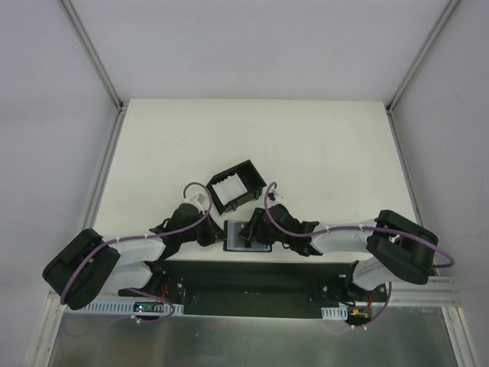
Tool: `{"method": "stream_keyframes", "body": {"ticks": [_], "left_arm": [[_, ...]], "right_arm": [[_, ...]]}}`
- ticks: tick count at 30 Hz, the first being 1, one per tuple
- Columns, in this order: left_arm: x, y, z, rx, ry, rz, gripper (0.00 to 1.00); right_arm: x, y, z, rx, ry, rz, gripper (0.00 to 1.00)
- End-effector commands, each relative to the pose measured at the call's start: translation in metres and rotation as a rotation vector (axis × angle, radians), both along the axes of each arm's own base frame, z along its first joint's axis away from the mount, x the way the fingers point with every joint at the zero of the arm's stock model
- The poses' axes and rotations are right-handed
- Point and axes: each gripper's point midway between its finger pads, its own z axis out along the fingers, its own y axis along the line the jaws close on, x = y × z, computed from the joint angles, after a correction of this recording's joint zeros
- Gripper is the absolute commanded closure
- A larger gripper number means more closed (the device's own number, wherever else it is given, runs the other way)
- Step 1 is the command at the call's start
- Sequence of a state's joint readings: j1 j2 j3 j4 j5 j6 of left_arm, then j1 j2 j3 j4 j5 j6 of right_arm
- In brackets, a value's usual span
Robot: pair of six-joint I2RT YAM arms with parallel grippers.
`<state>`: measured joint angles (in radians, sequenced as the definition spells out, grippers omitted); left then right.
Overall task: Put the credit cards into the card holder
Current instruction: Insert the credit card into the card holder.
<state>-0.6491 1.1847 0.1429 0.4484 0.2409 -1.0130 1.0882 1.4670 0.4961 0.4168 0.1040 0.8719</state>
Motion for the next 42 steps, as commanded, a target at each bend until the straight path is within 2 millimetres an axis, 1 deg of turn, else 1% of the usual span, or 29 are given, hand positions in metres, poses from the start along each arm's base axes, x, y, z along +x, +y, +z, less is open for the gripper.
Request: {"method": "stream_keyframes", "body": {"ticks": [1, 2, 4, 9, 12, 17, 20, 22, 24, 25, 27, 30, 32, 34, 37, 40, 42], "left_arm": [[-0.031, 0.041, -0.049, 0.230, 0.124, 0.004, 1.00], [-0.031, 0.041, -0.049, 0.230, 0.126, 0.003, 1.00], [-0.031, 0.040, -0.049, 0.227, 0.125, 0.002, 1.00], [-0.030, 0.040, -0.048, 0.224, 0.122, 0.004, 1.00], [-0.031, 0.040, -0.048, 0.220, 0.121, 0.004, 1.00], [-0.031, 0.040, -0.048, 0.221, 0.120, 0.007, 1.00], [-0.031, 0.042, -0.049, 0.226, 0.123, 0.011, 1.00], [-0.030, 0.042, -0.049, 0.224, 0.122, 0.016, 1.00], [-0.030, 0.041, -0.048, 0.222, 0.118, 0.015, 1.00], [-0.030, 0.041, -0.048, 0.222, 0.118, 0.015, 1.00], [-0.029, 0.041, -0.047, 0.222, 0.113, 0.018, 1.00], [-0.029, 0.041, -0.047, 0.223, 0.114, 0.018, 1.00], [-0.029, 0.041, -0.047, 0.222, 0.113, 0.017, 1.00], [-0.028, 0.040, -0.046, 0.219, 0.111, 0.014, 1.00], [-0.027, 0.038, -0.045, 0.212, 0.105, 0.010, 1.00], [-0.028, 0.039, -0.045, 0.213, 0.108, 0.011, 1.00], [-0.028, 0.041, -0.046, 0.219, 0.110, 0.020, 1.00]], "right_arm": [[-0.007, -0.006, -0.014, -0.113, 0.006, 0.067, 0.49], [-0.008, -0.003, -0.016, -0.110, 0.012, 0.077, 0.49], [-0.010, 0.005, -0.013, -0.108, 0.000, 0.115, 0.50], [-0.012, 0.026, 0.000, -0.079, -0.027, 0.186, 0.50], [-0.013, 0.034, 0.009, -0.073, -0.054, 0.218, 0.50], [-0.013, 0.035, 0.015, -0.067, -0.075, 0.224, 0.49], [-0.009, 0.034, 0.024, -0.061, -0.127, 0.232, 0.48], [-0.006, 0.034, 0.036, -0.042, -0.161, 0.242, 0.48], [-0.004, 0.036, 0.040, -0.033, -0.165, 0.261, 0.48], [-0.009, 0.039, 0.041, -0.014, -0.140, 0.286, 0.48], [-0.011, 0.044, 0.044, 0.015, -0.136, 0.295, 0.47], [-0.012, 0.044, 0.040, 0.016, -0.122, 0.297, 0.47], [-0.012, 0.046, 0.041, 0.025, -0.125, 0.302, 0.47], [-0.016, 0.050, 0.038, 0.029, -0.102, 0.333, 0.46], [-0.016, 0.056, 0.036, 0.030, -0.082, 0.343, 0.45], [-0.009, 0.049, 0.035, 0.013, -0.086, 0.313, 0.44], [-0.001, 0.040, 0.042, 0.009, -0.113, 0.284, 0.42]]}}
